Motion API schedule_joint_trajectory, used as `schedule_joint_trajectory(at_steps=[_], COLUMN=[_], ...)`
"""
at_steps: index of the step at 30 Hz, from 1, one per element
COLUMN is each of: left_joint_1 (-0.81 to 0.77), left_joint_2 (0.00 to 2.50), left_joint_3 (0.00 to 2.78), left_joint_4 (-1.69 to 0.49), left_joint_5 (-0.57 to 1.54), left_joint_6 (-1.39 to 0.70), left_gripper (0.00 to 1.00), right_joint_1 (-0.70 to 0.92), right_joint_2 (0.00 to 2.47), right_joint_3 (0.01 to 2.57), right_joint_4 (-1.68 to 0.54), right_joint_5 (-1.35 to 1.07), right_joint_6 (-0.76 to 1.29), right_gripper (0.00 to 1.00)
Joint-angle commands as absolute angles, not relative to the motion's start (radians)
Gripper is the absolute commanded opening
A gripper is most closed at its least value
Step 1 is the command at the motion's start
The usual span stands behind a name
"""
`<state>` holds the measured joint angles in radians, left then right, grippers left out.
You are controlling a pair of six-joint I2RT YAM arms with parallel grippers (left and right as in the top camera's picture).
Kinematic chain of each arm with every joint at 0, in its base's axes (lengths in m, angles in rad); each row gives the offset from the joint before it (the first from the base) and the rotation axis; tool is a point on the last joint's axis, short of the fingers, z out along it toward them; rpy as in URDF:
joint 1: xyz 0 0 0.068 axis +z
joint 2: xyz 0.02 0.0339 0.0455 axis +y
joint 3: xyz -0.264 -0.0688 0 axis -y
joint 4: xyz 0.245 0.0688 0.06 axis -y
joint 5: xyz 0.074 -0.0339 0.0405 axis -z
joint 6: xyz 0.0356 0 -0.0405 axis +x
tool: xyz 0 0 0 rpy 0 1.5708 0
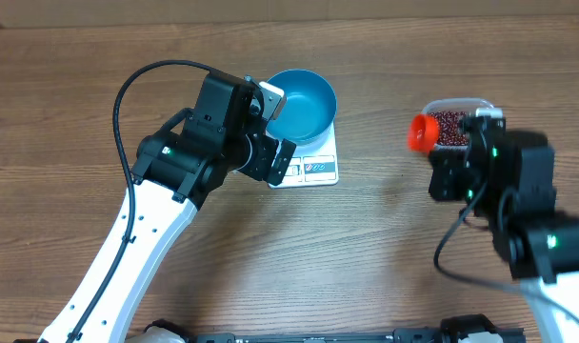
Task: Scoop item into bowl and weigh 150g on scale
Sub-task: 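Lower the red scoop into the bean container with the right gripper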
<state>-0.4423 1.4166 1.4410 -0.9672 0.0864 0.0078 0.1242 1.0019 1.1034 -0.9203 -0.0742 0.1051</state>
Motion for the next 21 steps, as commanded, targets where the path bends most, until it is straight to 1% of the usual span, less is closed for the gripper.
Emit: schedule_joint_trajectory(at_steps=[1,5,11,17,21], left_joint_1=[-0.437,-0.437,-0.437,-0.437,-0.437], left_joint_2=[1.425,1.425,1.425,1.425,1.425], left_joint_3=[1.449,1.449,1.449,1.449,1.449], left_joint_4=[-0.968,-0.968,-0.968,-0.968,-0.968], left_joint_5=[0.101,0.101,0.101,0.101,0.101], left_joint_6=[0.030,0.030,0.030,0.030,0.030], left_gripper=[1.00,1.00,1.00,1.00,1.00], right_joint_1=[0.109,0.057,-0.028,-0.050,-0.050], right_joint_2=[1.164,1.346,1.540,1.639,1.666], right_joint_3=[1.254,1.387,1.447,1.447,1.447], right_joint_4=[-0.973,-1.054,-1.045,-0.987,-0.933], right_joint_5=[0.112,0.190,0.263,0.364,0.374], right_joint_6=[-0.004,-0.032,-0.032,-0.083,-0.146], right_gripper=[0.03,0.03,0.03,0.03,0.03])
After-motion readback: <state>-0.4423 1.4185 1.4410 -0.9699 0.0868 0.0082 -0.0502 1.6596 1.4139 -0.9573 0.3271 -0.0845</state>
